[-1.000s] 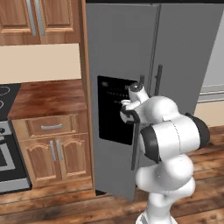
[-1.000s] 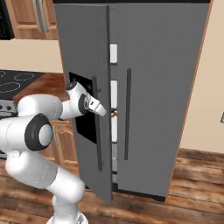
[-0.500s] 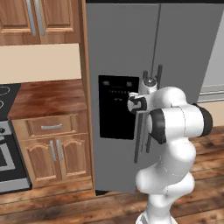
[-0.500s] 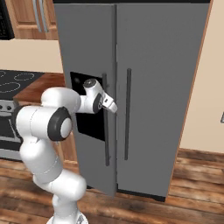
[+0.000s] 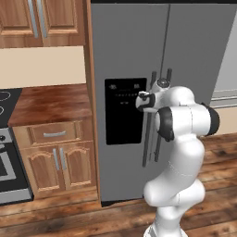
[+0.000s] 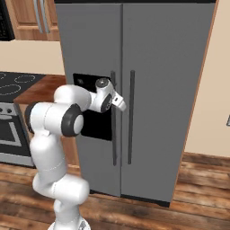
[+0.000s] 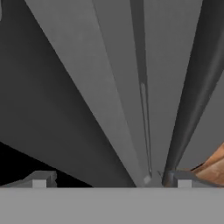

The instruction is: Store the kebab skewer in the freezer for long-term storage. Close the freezer door after placing the cooked food.

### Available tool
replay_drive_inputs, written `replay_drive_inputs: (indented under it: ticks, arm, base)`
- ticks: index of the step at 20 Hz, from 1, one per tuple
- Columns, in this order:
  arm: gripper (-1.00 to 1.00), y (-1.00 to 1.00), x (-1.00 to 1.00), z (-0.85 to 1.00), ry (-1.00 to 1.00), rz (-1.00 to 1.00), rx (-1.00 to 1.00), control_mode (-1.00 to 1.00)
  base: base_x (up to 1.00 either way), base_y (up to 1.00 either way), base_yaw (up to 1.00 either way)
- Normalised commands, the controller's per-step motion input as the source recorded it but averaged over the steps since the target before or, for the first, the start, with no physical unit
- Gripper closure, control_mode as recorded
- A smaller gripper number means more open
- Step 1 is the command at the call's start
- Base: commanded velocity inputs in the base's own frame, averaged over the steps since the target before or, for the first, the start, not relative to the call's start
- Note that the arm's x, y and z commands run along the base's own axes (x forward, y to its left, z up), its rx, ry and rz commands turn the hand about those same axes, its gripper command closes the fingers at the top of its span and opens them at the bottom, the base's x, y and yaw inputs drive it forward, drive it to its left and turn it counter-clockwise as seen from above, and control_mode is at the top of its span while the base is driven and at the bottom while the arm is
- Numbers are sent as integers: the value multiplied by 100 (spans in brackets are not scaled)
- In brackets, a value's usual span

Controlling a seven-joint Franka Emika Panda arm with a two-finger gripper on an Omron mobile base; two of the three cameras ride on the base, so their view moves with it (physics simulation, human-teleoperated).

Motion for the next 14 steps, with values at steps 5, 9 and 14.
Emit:
replay_drive_inputs:
  ticks: [5,9,14]
  arm:
    - [-100,0,50,0,-7,0,0,-100]
    - [-100,0,56,0,-14,0,-1,-100]
    - [-100,0,60,0,-6,0,0,-100]
  base:
    - [0,0,0]
    - [0,0,0]
    - [0,0,0]
